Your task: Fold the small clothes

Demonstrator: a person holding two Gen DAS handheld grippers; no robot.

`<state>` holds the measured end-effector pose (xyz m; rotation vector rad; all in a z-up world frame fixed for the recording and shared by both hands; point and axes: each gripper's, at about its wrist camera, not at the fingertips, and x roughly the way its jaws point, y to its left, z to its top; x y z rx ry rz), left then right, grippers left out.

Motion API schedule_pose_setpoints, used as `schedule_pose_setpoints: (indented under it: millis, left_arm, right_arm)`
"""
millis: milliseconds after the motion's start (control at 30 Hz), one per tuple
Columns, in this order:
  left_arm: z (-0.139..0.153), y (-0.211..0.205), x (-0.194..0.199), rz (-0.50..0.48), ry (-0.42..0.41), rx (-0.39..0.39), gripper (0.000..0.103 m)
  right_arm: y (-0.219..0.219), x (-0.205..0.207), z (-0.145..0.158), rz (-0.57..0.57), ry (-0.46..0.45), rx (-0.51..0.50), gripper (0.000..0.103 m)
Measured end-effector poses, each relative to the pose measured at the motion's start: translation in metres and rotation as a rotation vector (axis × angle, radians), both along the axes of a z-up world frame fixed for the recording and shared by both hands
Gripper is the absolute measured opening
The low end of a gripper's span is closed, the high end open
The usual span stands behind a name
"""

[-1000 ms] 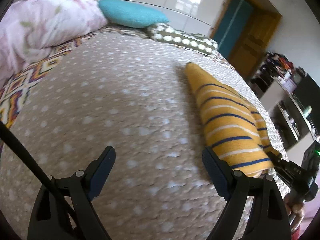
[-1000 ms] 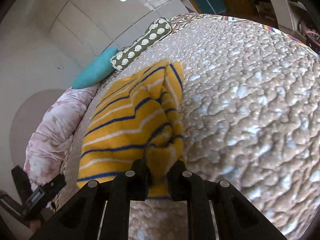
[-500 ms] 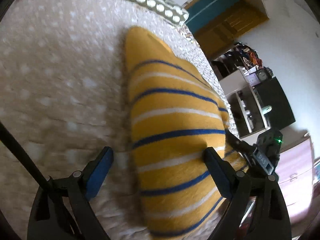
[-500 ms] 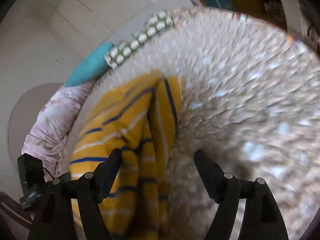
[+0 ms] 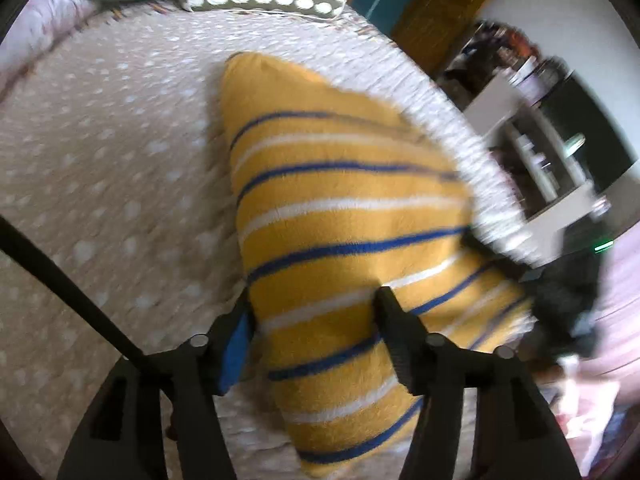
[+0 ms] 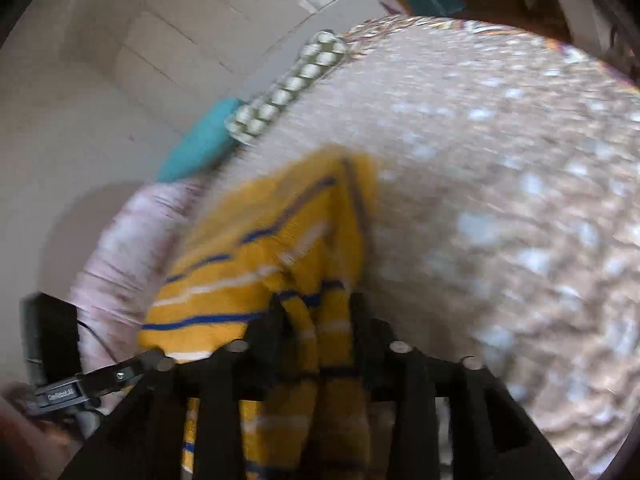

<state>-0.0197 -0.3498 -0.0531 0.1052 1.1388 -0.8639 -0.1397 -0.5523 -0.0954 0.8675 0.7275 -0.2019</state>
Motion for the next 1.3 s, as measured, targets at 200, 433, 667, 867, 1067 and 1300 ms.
schedule_pose_setpoints:
  millis: [200,433,667,867,1067,1300]
  left_arm:
    - [0.021,0.045,-0.030,0.038,-0.086,-0.048,0.065]
    - [0.011,0.107,-0.060,0.149,-0.237,0.061,0.073]
    - [-0.029,0.140,-0.065,0.193,-0.306,0.099,0.080]
    - [-0.033,0.138,-0.076,0.181,-0.361,0.101,0.088]
    - [-0.035,0.135,-0.076,0.183,-0.365,0.086,0.088]
    - [-0.035,0.134,-0.079,0.185,-0.373,0.098,0.089]
  right_arm:
    - [0.015,-0.030,0.061,-0.030,0.000,-0.239,0.049]
    - [0.046,-0.034,0.086,0.016,-0.068,-0.239,0.012]
    - [0.045,-0.056,0.017,-0.042,0.124,-0.144,0.009]
    - [0.040,-0.058,0.068,-0.113,0.046,-0.279,0.010]
    - [0.044,0.022,0.071,0.004,-0.023,-0.224,0.010]
    - [0.033,0.022,0.025,-0.071,-0.003,-0.194,0.000]
